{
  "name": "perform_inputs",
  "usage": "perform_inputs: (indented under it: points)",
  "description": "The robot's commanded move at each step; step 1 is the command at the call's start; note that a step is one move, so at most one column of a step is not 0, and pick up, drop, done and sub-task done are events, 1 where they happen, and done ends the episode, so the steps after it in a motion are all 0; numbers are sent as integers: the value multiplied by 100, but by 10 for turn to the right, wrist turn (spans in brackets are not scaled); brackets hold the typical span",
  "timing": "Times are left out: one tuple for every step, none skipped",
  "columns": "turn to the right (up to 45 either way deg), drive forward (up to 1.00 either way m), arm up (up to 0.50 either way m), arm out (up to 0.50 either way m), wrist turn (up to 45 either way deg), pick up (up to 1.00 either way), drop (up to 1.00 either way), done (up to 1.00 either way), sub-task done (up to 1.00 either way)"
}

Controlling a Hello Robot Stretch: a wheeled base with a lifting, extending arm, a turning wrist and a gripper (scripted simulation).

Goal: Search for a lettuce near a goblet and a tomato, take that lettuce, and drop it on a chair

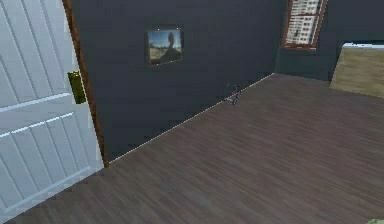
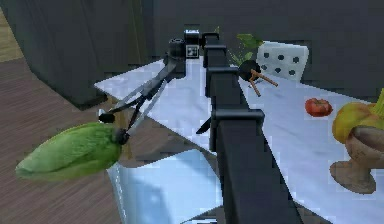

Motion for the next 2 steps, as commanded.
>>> perform_inputs:
  points:
    - [0, 0, 0, -42, 0, 0, 0, 0, 0]
    - [450, 0, 0, 0, 0, 0, 0, 0, 0]
